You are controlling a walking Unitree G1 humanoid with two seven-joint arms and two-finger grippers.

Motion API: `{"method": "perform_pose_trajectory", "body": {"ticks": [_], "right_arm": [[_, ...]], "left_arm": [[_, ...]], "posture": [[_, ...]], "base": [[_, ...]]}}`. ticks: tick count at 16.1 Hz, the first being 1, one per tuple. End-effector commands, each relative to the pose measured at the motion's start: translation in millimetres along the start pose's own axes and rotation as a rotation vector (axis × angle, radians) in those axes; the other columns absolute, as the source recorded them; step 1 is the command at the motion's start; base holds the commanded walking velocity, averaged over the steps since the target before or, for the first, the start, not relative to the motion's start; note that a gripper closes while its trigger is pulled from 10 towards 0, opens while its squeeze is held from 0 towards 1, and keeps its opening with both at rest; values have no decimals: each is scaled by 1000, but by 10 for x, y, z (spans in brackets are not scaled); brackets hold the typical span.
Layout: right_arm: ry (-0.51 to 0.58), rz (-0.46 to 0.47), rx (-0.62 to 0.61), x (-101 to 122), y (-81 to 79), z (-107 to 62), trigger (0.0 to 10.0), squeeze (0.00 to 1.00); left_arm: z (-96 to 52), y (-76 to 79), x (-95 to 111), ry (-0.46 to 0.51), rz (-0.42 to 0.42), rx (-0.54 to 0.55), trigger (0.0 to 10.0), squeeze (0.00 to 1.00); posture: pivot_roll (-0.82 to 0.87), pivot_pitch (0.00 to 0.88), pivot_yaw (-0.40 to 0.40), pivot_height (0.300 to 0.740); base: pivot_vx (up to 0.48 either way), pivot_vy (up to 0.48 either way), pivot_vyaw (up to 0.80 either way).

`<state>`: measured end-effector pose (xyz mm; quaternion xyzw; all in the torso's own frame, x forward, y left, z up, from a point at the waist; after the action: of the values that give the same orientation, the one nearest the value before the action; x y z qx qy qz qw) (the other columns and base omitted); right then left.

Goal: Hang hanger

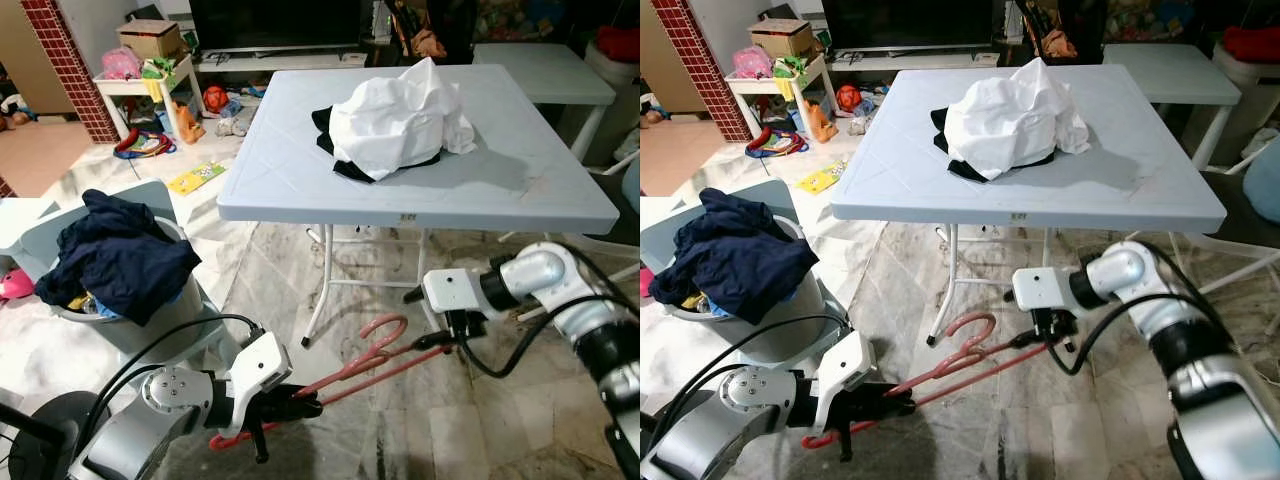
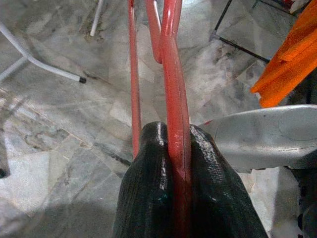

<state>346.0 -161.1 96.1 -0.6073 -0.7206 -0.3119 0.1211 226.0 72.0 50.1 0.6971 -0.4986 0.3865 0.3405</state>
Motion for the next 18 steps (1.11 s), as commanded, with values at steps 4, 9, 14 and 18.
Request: {"method": "perform_pose_trajectory", "body": {"ticks": [4,9,14,18], "right_arm": [[-22,-23,-146,12,278,-113,10000,0],[-149,-129,-427,-87,667,-270,10000,0],[-194,-66,-213,-269,398,-264,10000,0],[-187,-40,-38,-328,118,-169,10000,0]], "left_arm": [[-41,-114,56,19,86,63,10000,0],[-74,-227,-54,-42,155,113,10000,0],[-61,-247,-166,-96,214,122,10000,0],[-58,-307,-149,-92,251,142,10000,0]], "posture": [[-80,0,54,740],[-75,0,45,740],[-78,0,40,740],[-79,0,39,740]], "base": [[0,0,0],[0,0,0],[0,0,0],[0,0,0]]}}
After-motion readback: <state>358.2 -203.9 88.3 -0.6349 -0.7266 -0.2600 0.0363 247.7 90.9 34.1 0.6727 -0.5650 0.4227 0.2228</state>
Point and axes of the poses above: a point about 5 cm out from each wrist's last joint towards the gripper, its own z axis pointing out of the wrist towards the gripper, its own x axis along the axis of the wrist's last joint, y = z × x, the point moved 6 cm from there along z, pointing out of the wrist towards the gripper, and after that the axes turned 5 degrees about z, right-handed, at the moved point
